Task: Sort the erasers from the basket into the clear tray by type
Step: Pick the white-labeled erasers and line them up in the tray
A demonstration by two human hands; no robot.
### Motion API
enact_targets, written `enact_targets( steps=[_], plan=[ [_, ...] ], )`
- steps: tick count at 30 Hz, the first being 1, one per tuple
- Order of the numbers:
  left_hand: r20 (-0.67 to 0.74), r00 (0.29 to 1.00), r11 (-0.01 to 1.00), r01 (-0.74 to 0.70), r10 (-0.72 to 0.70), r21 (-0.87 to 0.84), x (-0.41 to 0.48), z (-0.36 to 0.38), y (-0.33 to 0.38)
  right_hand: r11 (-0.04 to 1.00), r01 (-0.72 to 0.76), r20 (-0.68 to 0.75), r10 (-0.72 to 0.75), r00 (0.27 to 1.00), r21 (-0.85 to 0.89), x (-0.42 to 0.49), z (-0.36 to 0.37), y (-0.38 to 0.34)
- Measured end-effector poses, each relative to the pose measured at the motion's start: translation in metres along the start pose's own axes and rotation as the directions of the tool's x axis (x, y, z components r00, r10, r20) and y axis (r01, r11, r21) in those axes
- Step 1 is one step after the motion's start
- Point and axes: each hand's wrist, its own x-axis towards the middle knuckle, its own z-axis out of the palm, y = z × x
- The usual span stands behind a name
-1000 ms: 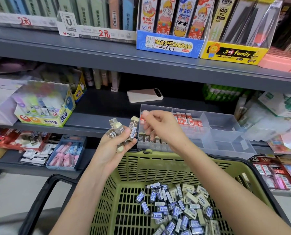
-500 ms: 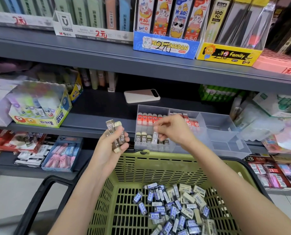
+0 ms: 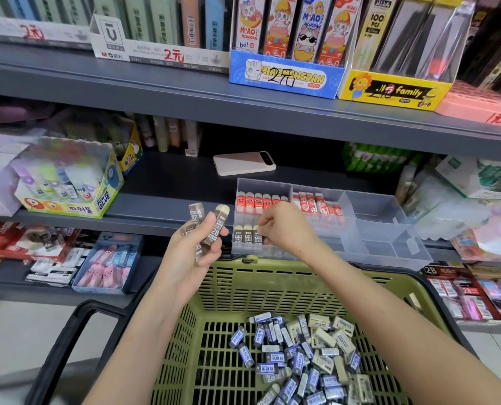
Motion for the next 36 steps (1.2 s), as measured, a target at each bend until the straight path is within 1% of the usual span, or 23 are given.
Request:
enact_targets(
  steps=[2, 4, 5, 6, 7, 8, 9, 10, 13, 16, 17, 18, 19, 20, 21, 22, 23, 24, 25, 27, 29, 32, 36],
  plan=[
    [0.021, 1.000, 1.000, 0.003, -0.003, 0.014, 0.000, 0.000, 0.000, 0.997, 0.045, -0.011, -0.045, 0.999, -0.065, -0.003, 0.002, -0.001],
    [0.043, 0.999, 0.999, 0.004, -0.005, 0.033, -0.001, 0.000, -0.001, 0.994, 0.085, -0.053, -0.089, 0.995, -0.075, -0.006, -0.002, -0.004],
    [0.053, 0.999, 0.999, 0.006, -0.007, 0.037, -0.001, 0.000, -0.001, 0.994, 0.107, -0.079, -0.109, 0.991, -0.025, -0.008, -0.005, -0.005],
    [0.063, 0.998, 0.999, 0.008, -0.011, 0.036, -0.001, 0.000, -0.002, 0.987, 0.125, -0.095, -0.115, 0.989, 0.106, -0.011, -0.010, -0.007],
    [0.074, 0.997, 0.999, 0.012, -0.015, 0.035, -0.001, 0.000, -0.002, 0.944, 0.129, -0.079, -0.110, 0.991, 0.305, -0.016, -0.014, -0.010],
    [0.089, 0.996, 0.999, 0.017, -0.020, 0.038, -0.001, 0.000, -0.003, 0.863, 0.114, -0.030, -0.114, 0.993, 0.492, -0.021, -0.018, -0.013],
    [0.104, 0.994, 0.999, 0.022, -0.027, 0.046, -0.001, 0.001, -0.003, 0.794, 0.102, 0.009, -0.134, 0.991, 0.599, -0.025, -0.020, -0.017],
    [0.120, 0.992, 0.998, 0.028, -0.035, 0.056, -0.001, 0.002, -0.004, 0.774, 0.114, 0.018, -0.160, 0.987, 0.623, -0.029, -0.020, -0.019],
    [0.173, 0.982, 0.996, 0.065, -0.074, 0.056, -0.002, 0.005, -0.006, 0.763, 0.150, -0.012, -0.183, 0.983, 0.629, -0.034, -0.017, -0.025],
    [0.196, 0.973, 0.992, 0.124, -0.118, -0.021, -0.003, 0.004, -0.005, 0.666, 0.104, 0.015, -0.170, 0.985, 0.739, -0.034, -0.027, -0.018],
    [0.185, 0.974, 0.988, 0.146, -0.133, -0.057, -0.002, 0.003, -0.004, 0.643, 0.097, -0.006, -0.143, 0.990, 0.760, -0.033, -0.034, -0.013],
    [0.169, 0.974, 0.982, 0.164, -0.147, -0.091, -0.002, 0.002, -0.003, 0.655, 0.102, -0.044, -0.104, 0.994, 0.749, -0.031, -0.042, -0.005],
    [0.152, 0.976, 0.977, 0.177, -0.158, -0.117, -0.001, 0.001, -0.002, 0.712, 0.107, -0.090, -0.062, 0.994, 0.694, -0.029, -0.050, 0.002],
    [0.137, 0.977, 0.973, 0.185, -0.166, -0.135, 0.000, 0.000, -0.001, 0.801, 0.107, -0.134, -0.034, 0.990, 0.589, -0.026, -0.056, 0.010],
    [0.124, 0.977, 0.971, 0.189, -0.172, -0.147, 0.001, 0.000, -0.001, 0.889, 0.094, -0.161, -0.024, 0.987, 0.447, -0.023, -0.059, 0.016],
    [0.114, 0.977, 0.969, 0.195, -0.179, -0.153, 0.001, 0.000, 0.000, 0.952, 0.072, -0.159, -0.025, 0.987, 0.297, -0.020, -0.060, 0.020],
    [0.106, 0.977, 0.967, 0.201, -0.186, -0.155, 0.002, 0.000, 0.000, 0.984, 0.053, -0.133, -0.030, 0.991, 0.168, -0.017, -0.058, 0.023],
    [0.101, 0.976, 0.966, 0.206, -0.192, -0.154, 0.002, 0.000, 0.000, 0.996, 0.040, -0.092, -0.033, 0.995, 0.076, -0.016, -0.053, 0.023],
    [0.098, 0.976, 0.966, 0.208, -0.195, -0.150, 0.001, 0.000, 0.000, 0.999, 0.036, -0.053, -0.035, 0.998, 0.019, -0.015, -0.047, 0.022],
    [0.094, 0.976, 0.968, 0.209, -0.197, -0.139, 0.001, -0.001, 0.000, 0.998, 0.038, -0.022, -0.039, 0.999, -0.043, -0.013, -0.034, 0.019],
    [0.093, 0.977, 0.972, 0.201, -0.191, -0.124, 0.001, 0.000, 0.000, 0.996, 0.034, -0.068, -0.039, 0.997, -0.085, -0.012, -0.023, 0.019],
    [0.078, 0.984, 0.984, 0.166, -0.162, -0.056, 0.001, 0.002, -0.001, 0.995, 0.015, -0.160, -0.031, 0.987, -0.099, -0.012, -0.014, 0.020],
    [0.068, 0.991, 0.993, 0.112, -0.115, 0.045, 0.001, 0.002, -0.002, 0.970, 0.036, -0.186, -0.082, 0.979, -0.238, -0.014, -0.007, 0.016]
  ],
)
